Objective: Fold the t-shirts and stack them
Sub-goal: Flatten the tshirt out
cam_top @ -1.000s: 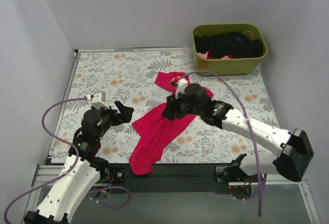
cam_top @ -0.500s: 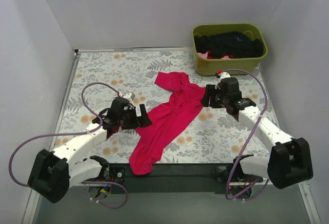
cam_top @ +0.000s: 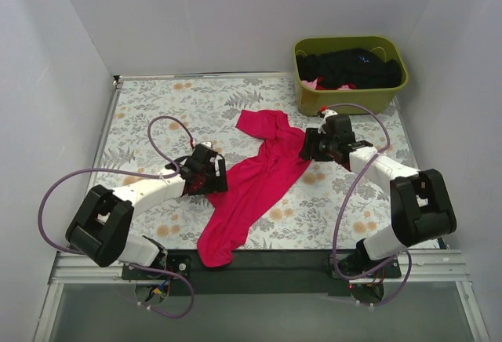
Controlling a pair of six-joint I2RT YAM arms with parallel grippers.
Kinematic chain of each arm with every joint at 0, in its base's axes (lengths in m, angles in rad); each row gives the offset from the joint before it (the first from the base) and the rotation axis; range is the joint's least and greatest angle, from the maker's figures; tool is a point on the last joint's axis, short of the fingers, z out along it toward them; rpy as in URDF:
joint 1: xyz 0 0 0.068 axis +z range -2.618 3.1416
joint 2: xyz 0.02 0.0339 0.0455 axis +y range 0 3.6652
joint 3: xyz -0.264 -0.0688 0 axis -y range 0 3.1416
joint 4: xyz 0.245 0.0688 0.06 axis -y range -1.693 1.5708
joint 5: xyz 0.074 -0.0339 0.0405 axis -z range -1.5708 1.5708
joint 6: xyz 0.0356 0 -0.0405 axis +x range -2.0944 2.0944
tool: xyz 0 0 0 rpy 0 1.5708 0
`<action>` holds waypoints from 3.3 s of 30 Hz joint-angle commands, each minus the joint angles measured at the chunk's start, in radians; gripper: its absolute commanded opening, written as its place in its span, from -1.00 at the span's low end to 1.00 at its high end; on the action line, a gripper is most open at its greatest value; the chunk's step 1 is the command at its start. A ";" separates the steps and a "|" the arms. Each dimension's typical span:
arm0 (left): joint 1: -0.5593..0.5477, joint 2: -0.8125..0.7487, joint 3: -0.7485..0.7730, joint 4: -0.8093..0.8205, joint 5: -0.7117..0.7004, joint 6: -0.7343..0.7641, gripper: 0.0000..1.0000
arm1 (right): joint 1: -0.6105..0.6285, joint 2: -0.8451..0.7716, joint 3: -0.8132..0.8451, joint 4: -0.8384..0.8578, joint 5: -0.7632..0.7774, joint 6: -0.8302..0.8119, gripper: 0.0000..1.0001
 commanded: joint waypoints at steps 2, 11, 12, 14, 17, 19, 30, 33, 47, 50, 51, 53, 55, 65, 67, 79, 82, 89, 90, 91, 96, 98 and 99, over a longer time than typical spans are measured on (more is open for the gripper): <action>-0.017 0.050 0.019 -0.011 -0.056 -0.024 0.30 | -0.003 0.050 0.057 0.061 -0.060 0.025 0.05; 0.058 0.023 0.011 -0.087 -0.159 -0.050 -1.00 | -0.014 0.139 0.032 0.061 -0.030 0.047 -0.31; 0.114 0.012 0.011 -0.089 -0.145 -0.045 -1.00 | -0.023 0.139 0.025 0.061 -0.028 0.048 -0.39; 0.168 -0.015 0.022 -0.090 -0.128 -0.025 -1.00 | -0.035 0.133 -0.006 0.061 -0.027 0.053 -0.74; 0.252 -0.017 0.068 -0.090 -0.122 0.028 -1.00 | -0.063 0.106 -0.054 0.058 -0.025 0.059 -0.97; 0.298 0.021 0.098 -0.093 -0.139 0.059 -1.00 | -0.087 0.066 -0.083 0.036 -0.021 0.067 -0.97; 0.559 0.371 0.376 -0.021 -0.208 0.163 -0.85 | -0.109 -0.215 -0.256 -0.011 -0.082 0.105 -0.97; 0.561 0.443 0.512 -0.024 -0.174 0.174 -0.37 | -0.091 -0.209 -0.200 -0.002 -0.105 0.079 -0.72; 0.230 0.034 0.245 -0.015 -0.013 -0.002 0.70 | 0.017 0.223 0.159 0.050 -0.012 0.088 -0.27; 0.219 0.027 0.182 0.020 0.025 -0.048 0.69 | 0.002 0.234 0.121 0.049 -0.016 0.087 -0.26; 0.219 0.034 0.162 0.028 0.039 -0.050 0.68 | -0.002 0.228 0.101 0.049 -0.018 0.090 -0.26; 0.219 0.078 0.151 0.060 0.045 -0.054 0.68 | -0.009 0.192 0.039 0.041 -0.018 0.093 -0.25; 0.219 0.134 0.161 0.069 0.045 -0.056 0.67 | -0.014 0.156 -0.006 0.035 -0.008 0.100 -0.25; 0.317 0.383 0.286 0.068 0.018 -0.005 0.63 | -0.066 -0.058 -0.281 -0.022 -0.042 0.174 -0.24; 0.331 0.420 0.342 0.068 0.018 0.024 0.64 | -0.075 -0.104 -0.313 -0.039 -0.065 0.182 -0.23; 0.346 0.375 0.472 0.003 0.078 0.091 0.73 | -0.063 -0.223 -0.100 -0.111 -0.110 -0.077 -0.21; 0.346 0.191 0.349 -0.017 0.035 0.062 0.73 | -0.061 -0.151 0.006 -0.108 -0.133 -0.148 -0.22; 0.346 -0.112 0.166 -0.210 -0.064 -0.091 0.70 | -0.063 0.055 0.211 -0.085 -0.169 -0.208 -0.22; 0.346 -0.133 0.152 -0.246 -0.059 -0.108 0.70 | -0.063 0.076 0.228 -0.083 -0.177 -0.209 -0.21; 0.346 -0.155 0.136 -0.261 -0.057 -0.131 0.71 | -0.063 0.116 0.262 -0.083 -0.180 -0.209 -0.22; 0.346 -0.258 0.017 -0.334 -0.119 -0.214 0.72 | -0.060 0.202 0.308 -0.082 -0.225 -0.216 -0.22; 0.346 -0.276 -0.018 -0.351 -0.137 -0.258 0.75 | -0.057 0.231 0.316 -0.082 -0.237 -0.217 -0.22; 0.346 -0.284 -0.026 -0.360 -0.148 -0.269 0.75 | -0.057 0.239 0.316 -0.080 -0.238 -0.216 -0.22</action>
